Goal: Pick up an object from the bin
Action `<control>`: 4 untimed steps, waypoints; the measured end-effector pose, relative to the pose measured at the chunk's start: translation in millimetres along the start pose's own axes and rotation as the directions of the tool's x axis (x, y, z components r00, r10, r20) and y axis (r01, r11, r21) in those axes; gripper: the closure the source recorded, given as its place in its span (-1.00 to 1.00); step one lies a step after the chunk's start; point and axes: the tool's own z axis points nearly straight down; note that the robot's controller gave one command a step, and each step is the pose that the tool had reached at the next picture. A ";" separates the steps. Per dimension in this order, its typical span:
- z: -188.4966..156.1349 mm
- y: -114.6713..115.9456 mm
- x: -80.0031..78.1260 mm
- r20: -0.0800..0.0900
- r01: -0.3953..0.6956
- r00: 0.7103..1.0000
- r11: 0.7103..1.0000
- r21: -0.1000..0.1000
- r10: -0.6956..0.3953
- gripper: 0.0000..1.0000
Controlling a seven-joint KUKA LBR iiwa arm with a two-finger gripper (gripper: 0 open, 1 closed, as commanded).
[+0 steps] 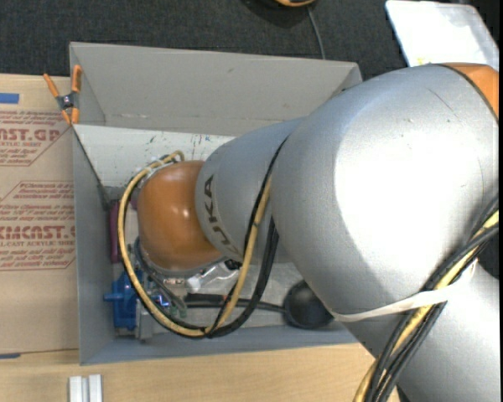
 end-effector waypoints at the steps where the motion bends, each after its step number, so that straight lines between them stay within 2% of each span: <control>1: -9.3 4.5 -17.3 -0.026 0.011 1.000 1.000 0.005 -0.011 1.00; 3: -11.1 0.1 -13.8 -0.021 0.026 0.999 1.000 0.001 -0.026 1.00; 4: -11.0 5.2 -14.9 -0.023 0.024 0.999 1.000 0.003 -0.024 1.00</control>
Offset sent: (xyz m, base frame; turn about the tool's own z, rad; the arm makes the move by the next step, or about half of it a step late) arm 0.0000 0.0000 0.0000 0.0000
